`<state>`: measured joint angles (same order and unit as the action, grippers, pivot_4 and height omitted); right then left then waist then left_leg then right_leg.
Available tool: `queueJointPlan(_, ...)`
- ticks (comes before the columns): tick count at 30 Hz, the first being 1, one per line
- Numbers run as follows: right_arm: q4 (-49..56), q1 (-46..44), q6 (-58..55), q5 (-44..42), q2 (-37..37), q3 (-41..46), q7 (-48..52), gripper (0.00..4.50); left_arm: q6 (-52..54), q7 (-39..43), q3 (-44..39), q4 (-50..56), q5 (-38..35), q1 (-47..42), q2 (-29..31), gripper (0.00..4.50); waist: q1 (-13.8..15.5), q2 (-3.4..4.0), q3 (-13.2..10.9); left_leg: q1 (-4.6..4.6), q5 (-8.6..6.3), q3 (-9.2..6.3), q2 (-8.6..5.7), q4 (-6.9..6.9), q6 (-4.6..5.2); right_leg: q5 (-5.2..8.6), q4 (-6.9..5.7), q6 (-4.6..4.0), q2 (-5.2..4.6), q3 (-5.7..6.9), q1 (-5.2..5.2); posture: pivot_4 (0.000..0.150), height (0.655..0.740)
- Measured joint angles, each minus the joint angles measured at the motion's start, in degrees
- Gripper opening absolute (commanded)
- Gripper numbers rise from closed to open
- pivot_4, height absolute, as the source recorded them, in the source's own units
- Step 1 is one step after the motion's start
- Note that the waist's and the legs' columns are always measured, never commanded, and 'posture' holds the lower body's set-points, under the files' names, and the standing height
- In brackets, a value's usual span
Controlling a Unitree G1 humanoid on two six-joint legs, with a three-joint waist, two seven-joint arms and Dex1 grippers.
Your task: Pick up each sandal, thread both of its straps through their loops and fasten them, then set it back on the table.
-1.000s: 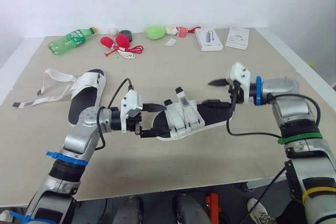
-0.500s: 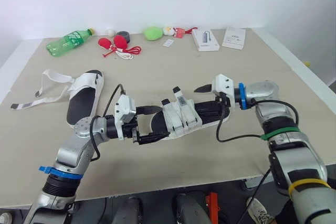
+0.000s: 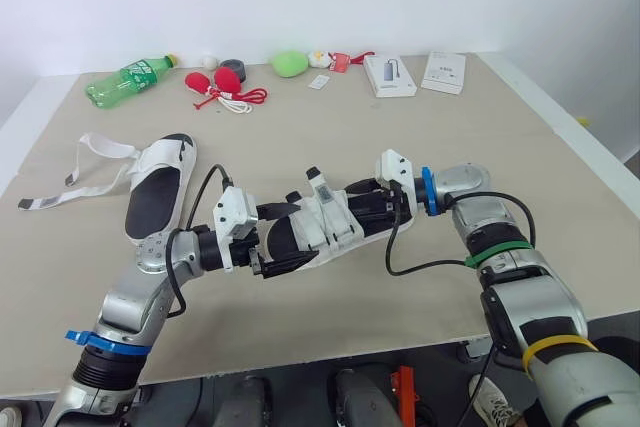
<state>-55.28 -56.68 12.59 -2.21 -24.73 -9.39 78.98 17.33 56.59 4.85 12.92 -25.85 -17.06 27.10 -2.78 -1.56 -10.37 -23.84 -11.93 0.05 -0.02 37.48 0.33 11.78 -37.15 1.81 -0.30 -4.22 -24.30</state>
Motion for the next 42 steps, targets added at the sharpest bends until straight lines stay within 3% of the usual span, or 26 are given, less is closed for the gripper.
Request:
queueJointPlan(3,0.0,0.0,0.04,-0.06,0.17,0.33,-0.24,0.13,0.0,-0.1,0.0,0.0,0.15,0.02,-0.05,4.5,-0.01,0.0,0.0,0.0,0.0,0.01,0.0,0.0,0.0,0.01,0.0,-0.01,0.01,0.0,0.0,0.15,0.74)
queueJointPlan(4,0.0,0.0,0.05,-0.09,0.21,0.37,-0.29,0.04,0.0,-0.12,0.0,0.0,0.15,0.02,-0.07,4.5,-0.01,0.0,0.0,0.0,0.0,0.01,0.0,0.0,0.0,0.01,0.0,-0.01,0.01,-0.01,0.0,0.15,0.74)
queueJointPlan(18,2.68,0.49,-6.39,-2.19,0.71,3.19,-4.52,0.04,-0.94,-0.04,0.07,-0.44,0.72,-0.46,-0.9,4.5,0.01,0.0,0.0,-0.01,0.0,0.0,0.0,-0.01,0.0,0.0,0.0,-0.01,-0.01,0.0,0.0,0.15,0.74)
queueJointPlan(25,14.53,5.08,-18.31,-7.55,-1.79,9.44,-10.95,0.04,-1.29,0.27,0.38,-1.85,1.05,-1.87,-1.13,4.5,0.22,0.0,0.0,-0.04,0.0,-0.04,-0.03,-0.01,0.01,0.02,0.0,-0.01,-0.01,0.02,0.0,0.15,0.74)
queueJointPlan(29,21.47,10.99,-21.63,-8.01,-4.68,8.7,-9.84,1.41,-1.45,1.06,0.82,-4.44,1.18,-3.31,-1.24,4.5,0.25,0.0,0.0,-0.08,0.0,-0.03,-0.11,0.0,0.01,0.04,0.0,0.07,-0.05,0.0,-0.01,0.15,0.74)
queueJointPlan(31,23.74,12.74,-21.68,-7.46,-5.82,6.71,-8.22,2.52,-2.01,1.42,1.16,-5.38,1.22,-4.28,-1.43,4.5,0.12,0.0,0.0,-0.06,0.0,0.04,-0.1,0.02,0.01,0.03,0.0,0.12,-0.05,-0.04,-0.01,0.15,0.74)
queueJointPlan(35,25.15,12.83,-20.41,-6.78,-6.7,4.32,-5.46,4.29,-2.71,1.94,1.68,-5.95,1.23,-5.21,-1.65,4.5,-0.13,0.0,0.0,0.02,0.0,0.08,0.0,0.02,0.01,0.1,0.0,0.29,0.07,-0.07,0.0,0.15,0.74)
queueJointPlan(36,24.97,12.33,-19.1,-6.21,-6.68,3.0,-4.74,4.46,-3.08,2.27,1.68,-6.37,1.25,-5.26,-1.65,4.5,-0.13,0.0,0.0,0.04,0.0,0.08,0.04,0.02,0.01,0.11,0.0,0.31,0.12,-0.07,0.0,0.15,0.74)
queueJointPlan(42,18.35,6.43,-11.5,-3.66,-3.52,-0.17,-3.5,4.46,-3.83,2.5,1.8,-7.34,1.42,-5.52,-1.83,4.5,-0.07,0.0,0.0,0.06,0.02,0.08,0.18,0.02,-0.02,0.1,-0.01,0.29,0.25,-0.06,0.0,0.15,0.74)
